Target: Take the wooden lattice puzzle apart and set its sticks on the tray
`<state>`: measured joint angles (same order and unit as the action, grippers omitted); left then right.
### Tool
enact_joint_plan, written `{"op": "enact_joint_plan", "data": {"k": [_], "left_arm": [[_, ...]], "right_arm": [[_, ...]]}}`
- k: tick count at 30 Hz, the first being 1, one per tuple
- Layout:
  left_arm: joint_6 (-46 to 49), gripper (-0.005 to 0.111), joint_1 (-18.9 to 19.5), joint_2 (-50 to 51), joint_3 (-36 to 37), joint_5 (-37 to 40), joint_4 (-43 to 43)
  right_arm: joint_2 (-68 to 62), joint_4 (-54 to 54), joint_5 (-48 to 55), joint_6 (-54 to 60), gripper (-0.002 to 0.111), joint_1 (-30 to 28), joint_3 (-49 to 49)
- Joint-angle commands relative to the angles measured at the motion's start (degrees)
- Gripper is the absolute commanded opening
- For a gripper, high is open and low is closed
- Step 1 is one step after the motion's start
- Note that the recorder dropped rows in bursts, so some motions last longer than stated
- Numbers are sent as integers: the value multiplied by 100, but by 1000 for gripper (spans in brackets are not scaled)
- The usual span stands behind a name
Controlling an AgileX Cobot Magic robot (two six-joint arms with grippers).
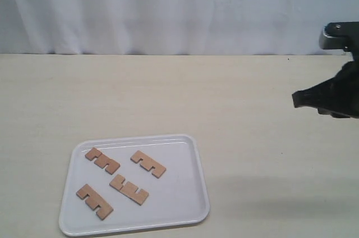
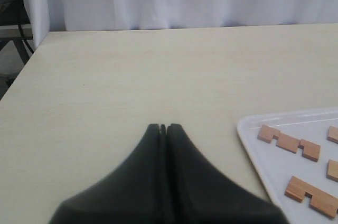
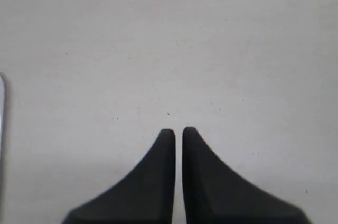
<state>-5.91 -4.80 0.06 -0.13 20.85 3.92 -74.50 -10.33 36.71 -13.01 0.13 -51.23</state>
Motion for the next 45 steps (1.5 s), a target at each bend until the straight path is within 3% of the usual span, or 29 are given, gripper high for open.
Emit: {"op": "enact_joint_plan", "data": {"k": [1,8,19,25,34,45], "left_arm": [[4,0,5,-6,13,-53,17],[4,0,5,-6,13,-53,17],[4,0,5,-6,13,-53,17],[4,0,5,-6,13,-53,17],[4,0,5,-6,13,-53,17],[4,0,5,-6,13,-53,17]], "right_arm": [[1179,68,-1357,-161,4,-46,1070],[2991,-136,-2085,-643,4,-84,1749],[5417,-433,-3407,-681,4,-84,2899],[6433,-437,-3640,-474,4,-84,3270],[7448,-63,-3561,-431,4,-84,3303],[7450,222,-3341,-457,4,-61,3217]]}}
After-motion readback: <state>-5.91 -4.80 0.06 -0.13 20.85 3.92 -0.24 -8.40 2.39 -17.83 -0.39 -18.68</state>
